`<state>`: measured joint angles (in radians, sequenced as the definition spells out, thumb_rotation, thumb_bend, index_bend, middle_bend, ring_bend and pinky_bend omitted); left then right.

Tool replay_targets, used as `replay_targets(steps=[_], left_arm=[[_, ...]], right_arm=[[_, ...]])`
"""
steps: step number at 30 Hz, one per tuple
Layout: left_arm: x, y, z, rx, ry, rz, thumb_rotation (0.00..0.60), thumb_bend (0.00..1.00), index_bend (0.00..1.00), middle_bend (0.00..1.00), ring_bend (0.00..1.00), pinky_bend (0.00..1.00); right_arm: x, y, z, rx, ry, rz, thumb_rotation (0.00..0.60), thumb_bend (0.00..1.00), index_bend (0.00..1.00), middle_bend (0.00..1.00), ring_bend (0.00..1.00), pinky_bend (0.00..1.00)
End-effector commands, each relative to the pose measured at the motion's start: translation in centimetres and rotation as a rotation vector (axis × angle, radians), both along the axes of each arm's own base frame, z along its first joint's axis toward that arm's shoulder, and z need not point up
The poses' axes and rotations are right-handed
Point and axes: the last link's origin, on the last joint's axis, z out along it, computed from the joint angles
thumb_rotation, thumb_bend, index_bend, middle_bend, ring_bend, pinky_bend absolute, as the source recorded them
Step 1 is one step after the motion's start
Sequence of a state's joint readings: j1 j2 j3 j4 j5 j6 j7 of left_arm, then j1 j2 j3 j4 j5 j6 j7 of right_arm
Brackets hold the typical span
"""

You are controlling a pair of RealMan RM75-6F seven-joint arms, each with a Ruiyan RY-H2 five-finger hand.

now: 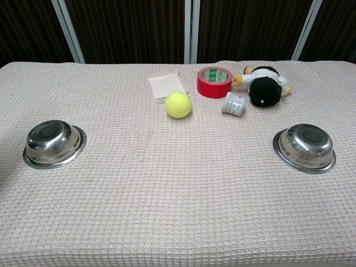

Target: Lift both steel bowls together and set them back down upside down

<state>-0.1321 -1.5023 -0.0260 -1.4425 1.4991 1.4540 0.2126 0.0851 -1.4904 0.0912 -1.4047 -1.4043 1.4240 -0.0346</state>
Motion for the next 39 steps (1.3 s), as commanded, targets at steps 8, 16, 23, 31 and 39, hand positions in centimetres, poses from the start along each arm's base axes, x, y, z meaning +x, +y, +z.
replay_targets(steps=[8,16,23,31,39], left_arm=[[0.1,1.0,-0.4,-0.057,-0.003,0.011,0.315,0.0,0.05,0.02,0.0,0.0],[1.7,4.0,-0.5,-0.14,0.03,-0.026,0.48,0.0,0.05,0.02,0.0,0.0],[2.8,5.9,-1.6,-0.267,0.052,-0.026,0.6,0.0,0.05,0.02,0.0,0.02],[2.5,7.8,-3.3,-0.378,0.1,0.013,0.6,0.0,0.06,0.02,0.0,0.06],[2.4,9.5,-3.9,-0.436,0.089,0.045,0.6,0.0,0.06,0.03,0.0,0.13]], right_arm=[[0.1,-1.2,0.6,0.064,0.033,-0.022,0.6,0.02,0.0,0.0,0.0,0.0],[0.4,-3.2,0.3,0.153,0.111,-0.029,0.6,0.03,0.0,0.0,0.0,0.0],[1.2,-5.4,-0.5,0.247,0.164,-0.024,0.6,0.07,0.0,0.0,0.0,0.0],[2.6,-7.4,-2.6,0.351,0.2,-0.002,0.6,0.11,0.0,0.0,0.0,0.0],[4.2,-9.2,-4.7,0.419,0.226,0.022,0.6,0.12,0.0,0.0,0.0,0.0]])
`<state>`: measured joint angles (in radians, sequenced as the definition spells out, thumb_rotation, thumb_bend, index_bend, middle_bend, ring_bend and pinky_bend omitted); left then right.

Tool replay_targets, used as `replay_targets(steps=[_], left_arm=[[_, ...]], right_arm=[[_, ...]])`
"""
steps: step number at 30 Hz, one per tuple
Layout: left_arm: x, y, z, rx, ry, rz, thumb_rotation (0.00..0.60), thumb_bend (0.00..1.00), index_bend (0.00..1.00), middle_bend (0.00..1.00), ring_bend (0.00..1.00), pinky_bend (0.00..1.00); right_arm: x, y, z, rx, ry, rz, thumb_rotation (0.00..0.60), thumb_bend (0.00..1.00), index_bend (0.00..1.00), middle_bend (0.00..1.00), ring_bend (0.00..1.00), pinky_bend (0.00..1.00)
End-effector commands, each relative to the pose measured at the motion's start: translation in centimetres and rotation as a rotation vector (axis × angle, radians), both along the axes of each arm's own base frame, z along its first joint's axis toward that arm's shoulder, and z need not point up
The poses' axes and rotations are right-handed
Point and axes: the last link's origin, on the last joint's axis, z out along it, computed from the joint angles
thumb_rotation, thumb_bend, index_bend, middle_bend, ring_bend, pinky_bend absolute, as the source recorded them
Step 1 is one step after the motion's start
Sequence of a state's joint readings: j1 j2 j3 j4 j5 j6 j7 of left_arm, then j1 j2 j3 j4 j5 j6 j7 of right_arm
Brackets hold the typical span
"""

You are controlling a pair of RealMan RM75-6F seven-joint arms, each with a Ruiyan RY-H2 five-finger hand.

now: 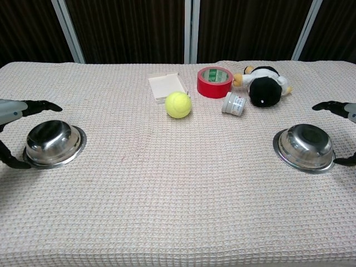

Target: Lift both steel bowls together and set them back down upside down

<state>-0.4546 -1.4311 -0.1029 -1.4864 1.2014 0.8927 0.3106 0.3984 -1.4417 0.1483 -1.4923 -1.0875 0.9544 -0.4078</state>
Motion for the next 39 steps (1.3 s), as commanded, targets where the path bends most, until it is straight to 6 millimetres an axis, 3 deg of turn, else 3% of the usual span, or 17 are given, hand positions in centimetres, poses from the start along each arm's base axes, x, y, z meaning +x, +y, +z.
replay_targets(steps=[1,10,15,21,39], left_arm=[[-0.1,0.6,-0.3,-0.024,-0.009,0.02,0.6,0.0,0.07,0.03,0.0,0.14],[-0.2,1.8,-0.8,-0.036,-0.024,0.033,0.6,0.0,0.09,0.05,0.0,0.15],[0.0,2.1,-0.9,-0.05,-0.029,0.035,0.6,0.0,0.11,0.06,0.0,0.17],[0.1,2.3,-1.3,-0.064,-0.039,0.042,0.6,0.04,0.12,0.08,0.0,0.2],[-0.1,2.8,-1.9,-0.113,-0.041,0.074,0.6,0.06,0.14,0.1,0.0,0.24]], right_arm=[[0.5,-0.6,-0.9,0.029,0.009,0.005,0.6,0.12,0.0,0.0,0.0,0.0],[2.0,-1.8,-2.6,0.081,-0.008,0.012,0.6,0.13,0.0,0.0,0.0,0.0],[2.2,-1.8,-2.0,0.09,-0.079,-0.01,0.6,0.14,0.0,0.0,0.0,0.0],[2.0,-2.1,-1.6,0.09,-0.047,0.003,0.6,0.22,0.0,0.02,0.0,0.02],[2.0,-2.8,-2.5,0.189,0.0,-0.065,0.6,0.23,0.0,0.02,0.0,0.06]])
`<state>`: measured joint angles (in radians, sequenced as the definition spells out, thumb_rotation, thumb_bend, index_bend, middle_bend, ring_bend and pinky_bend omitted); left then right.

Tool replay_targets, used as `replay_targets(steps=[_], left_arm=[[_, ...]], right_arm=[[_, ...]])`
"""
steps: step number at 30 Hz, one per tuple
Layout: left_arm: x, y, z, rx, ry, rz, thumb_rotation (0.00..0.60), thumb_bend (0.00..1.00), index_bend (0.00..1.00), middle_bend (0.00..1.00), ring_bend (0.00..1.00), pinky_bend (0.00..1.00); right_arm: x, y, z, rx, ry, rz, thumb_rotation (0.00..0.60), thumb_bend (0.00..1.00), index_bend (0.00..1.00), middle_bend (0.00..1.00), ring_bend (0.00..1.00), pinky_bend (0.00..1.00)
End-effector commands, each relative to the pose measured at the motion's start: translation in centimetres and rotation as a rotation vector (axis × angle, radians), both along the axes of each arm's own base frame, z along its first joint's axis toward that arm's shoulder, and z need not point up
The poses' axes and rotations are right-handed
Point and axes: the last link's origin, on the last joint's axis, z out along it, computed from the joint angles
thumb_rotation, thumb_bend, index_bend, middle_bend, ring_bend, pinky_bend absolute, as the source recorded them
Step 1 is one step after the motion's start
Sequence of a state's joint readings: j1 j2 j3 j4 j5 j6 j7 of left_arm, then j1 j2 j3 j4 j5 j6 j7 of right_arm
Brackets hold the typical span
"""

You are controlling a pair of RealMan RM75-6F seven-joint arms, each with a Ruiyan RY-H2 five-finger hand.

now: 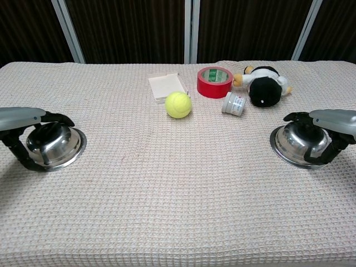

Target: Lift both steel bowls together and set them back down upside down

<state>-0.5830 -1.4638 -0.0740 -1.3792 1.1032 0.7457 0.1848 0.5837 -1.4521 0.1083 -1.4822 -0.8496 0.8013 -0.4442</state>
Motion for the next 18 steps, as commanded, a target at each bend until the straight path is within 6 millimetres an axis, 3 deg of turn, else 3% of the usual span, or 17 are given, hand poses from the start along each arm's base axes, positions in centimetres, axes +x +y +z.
replay_targets(steps=[1,9,13,18], left_arm=[[0.13,0.21,-0.07,-0.006,-0.004,0.001,0.6,0.06,0.14,0.1,0.0,0.24],[-0.2,0.72,-0.41,-0.011,-0.01,0.015,0.6,0.06,0.17,0.12,0.04,0.29],[-0.56,0.87,-0.59,-0.011,-0.008,0.024,0.6,0.06,0.2,0.17,0.11,0.36],[-0.76,1.06,-0.71,0.0,-0.008,0.03,0.6,0.08,0.27,0.25,0.21,0.46]], right_arm=[[-0.12,0.0,0.01,0.034,0.023,-0.019,0.6,0.23,0.0,0.02,0.0,0.07],[-0.41,-0.25,-0.17,0.055,0.053,-0.057,0.6,0.23,0.0,0.03,0.0,0.11],[-0.29,-0.46,-0.41,0.055,0.054,-0.055,0.6,0.23,0.01,0.11,0.02,0.17],[-0.25,-0.85,-0.57,0.043,0.054,-0.046,0.6,0.23,0.19,0.22,0.13,0.26]])
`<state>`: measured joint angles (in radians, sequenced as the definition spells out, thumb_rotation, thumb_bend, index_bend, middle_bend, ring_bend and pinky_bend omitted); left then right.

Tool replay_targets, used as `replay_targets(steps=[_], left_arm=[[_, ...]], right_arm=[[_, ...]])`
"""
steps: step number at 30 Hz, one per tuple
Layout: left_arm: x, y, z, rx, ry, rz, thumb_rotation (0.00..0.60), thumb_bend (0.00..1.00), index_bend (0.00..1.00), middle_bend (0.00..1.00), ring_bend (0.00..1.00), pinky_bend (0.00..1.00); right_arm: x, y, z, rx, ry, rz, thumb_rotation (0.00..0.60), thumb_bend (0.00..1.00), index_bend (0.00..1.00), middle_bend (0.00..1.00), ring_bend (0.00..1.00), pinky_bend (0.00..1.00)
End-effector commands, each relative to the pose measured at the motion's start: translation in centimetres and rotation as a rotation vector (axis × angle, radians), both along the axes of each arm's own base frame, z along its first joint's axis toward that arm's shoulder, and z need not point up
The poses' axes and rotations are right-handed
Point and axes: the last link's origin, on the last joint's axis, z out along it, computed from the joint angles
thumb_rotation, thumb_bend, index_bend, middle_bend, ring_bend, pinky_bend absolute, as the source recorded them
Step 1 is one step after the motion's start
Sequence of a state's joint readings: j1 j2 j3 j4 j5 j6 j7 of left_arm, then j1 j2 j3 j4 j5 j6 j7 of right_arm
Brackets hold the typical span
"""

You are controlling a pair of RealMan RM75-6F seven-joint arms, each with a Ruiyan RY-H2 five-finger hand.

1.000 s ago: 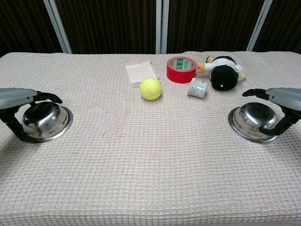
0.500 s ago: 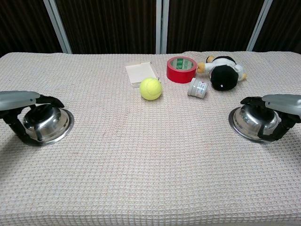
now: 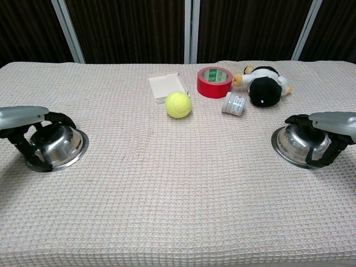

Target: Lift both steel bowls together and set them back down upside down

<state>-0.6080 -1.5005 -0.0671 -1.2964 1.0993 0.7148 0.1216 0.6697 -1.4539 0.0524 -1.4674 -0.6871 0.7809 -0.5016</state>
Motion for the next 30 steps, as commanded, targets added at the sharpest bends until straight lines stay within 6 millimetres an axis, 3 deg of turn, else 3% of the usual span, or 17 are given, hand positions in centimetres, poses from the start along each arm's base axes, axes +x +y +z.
replay_targets(steps=[1,10,21,30], left_arm=[[-0.1,0.1,0.0,0.007,0.0,0.001,0.6,0.08,0.29,0.27,0.23,0.49],[0.7,-0.5,0.5,0.088,-0.026,-0.045,0.6,0.13,0.39,0.36,0.35,0.59],[3.9,-2.6,3.6,0.409,-0.176,-0.25,0.6,0.13,0.4,0.36,0.38,0.62],[6.0,-3.6,4.2,0.602,-0.402,-0.298,0.6,0.13,0.4,0.39,0.4,0.62]], right_arm=[[0.1,-0.2,-0.1,-0.009,-0.004,0.008,0.6,0.23,0.23,0.24,0.15,0.28],[0.4,0.1,0.5,-0.066,-0.048,0.041,0.6,0.24,0.38,0.36,0.24,0.33],[1.7,1.8,5.7,-0.231,-0.349,0.076,0.6,0.24,0.39,0.38,0.25,0.35],[3.2,2.0,6.2,-0.299,-0.531,0.144,0.6,0.25,0.41,0.4,0.27,0.38]])
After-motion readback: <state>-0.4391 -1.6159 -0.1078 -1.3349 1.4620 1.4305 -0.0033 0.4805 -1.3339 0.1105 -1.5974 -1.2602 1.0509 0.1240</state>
